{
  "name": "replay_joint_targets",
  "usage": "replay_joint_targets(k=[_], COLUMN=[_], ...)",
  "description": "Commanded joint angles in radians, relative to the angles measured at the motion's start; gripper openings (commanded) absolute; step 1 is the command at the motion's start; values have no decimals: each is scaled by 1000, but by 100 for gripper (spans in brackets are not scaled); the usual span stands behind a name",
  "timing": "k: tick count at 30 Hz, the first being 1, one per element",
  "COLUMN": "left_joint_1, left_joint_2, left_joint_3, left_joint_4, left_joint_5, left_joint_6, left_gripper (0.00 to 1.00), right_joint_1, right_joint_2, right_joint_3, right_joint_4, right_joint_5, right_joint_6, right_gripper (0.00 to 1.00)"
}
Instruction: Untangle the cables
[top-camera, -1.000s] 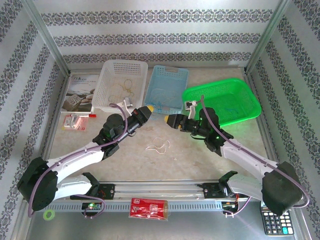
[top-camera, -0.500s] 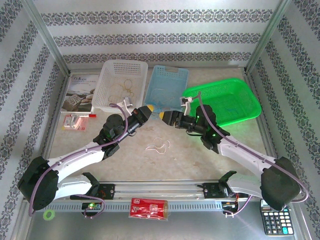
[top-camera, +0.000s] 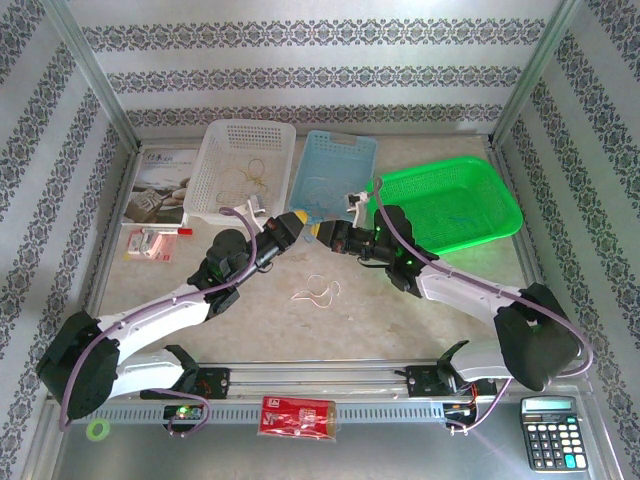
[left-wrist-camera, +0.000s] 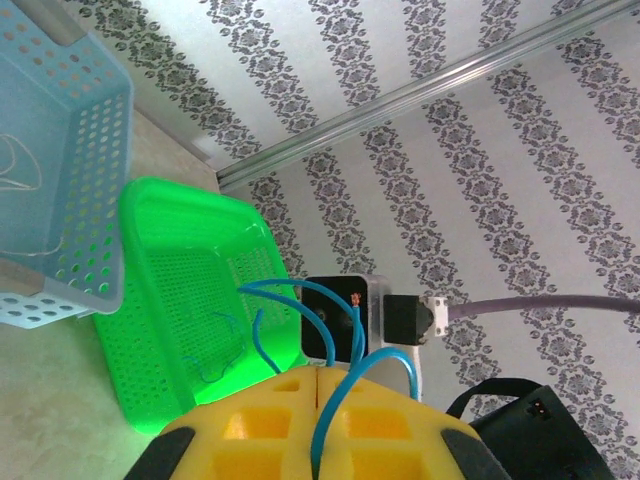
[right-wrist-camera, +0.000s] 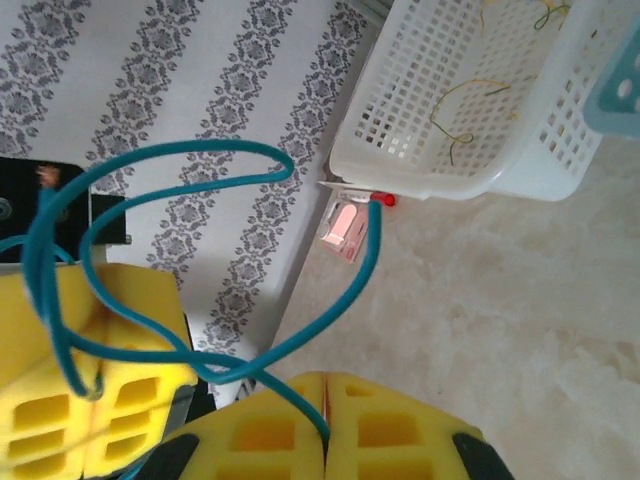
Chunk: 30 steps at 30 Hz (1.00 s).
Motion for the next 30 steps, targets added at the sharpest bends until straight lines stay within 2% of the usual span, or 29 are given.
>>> replay_joint_targets(k=[1, 9, 15, 21, 25, 30], left_joint_1=[34, 150, 160, 160, 160, 160], left_joint_2=[-54, -246, -291, -281, -262, -249], left_joint_3=[-20, -21, -19, -41, -38, -25], left_joint_4=[13, -246, -358, -378, -375, -381], left_joint_5=[-18, -40, -51, -38, -12, 5], left_joint_6=[37, 172, 247, 260, 268, 279], left_gripper=[0, 0, 0, 0, 14, 38], right_joint_1=[-61, -280, -319, -366, -387, -454], right_joint_2=[-35, -216, -298, -332, -332, -307], right_joint_3=[-58, -195, -183, -96, -9, 90], right_joint_4=[44, -100, -168, -231, -285, -324], right_joint_5=[40, 94, 103, 99, 100, 104], right_joint_6=[12, 11, -20, -63, -110, -158], right_gripper=[0, 0, 0, 0, 0, 0])
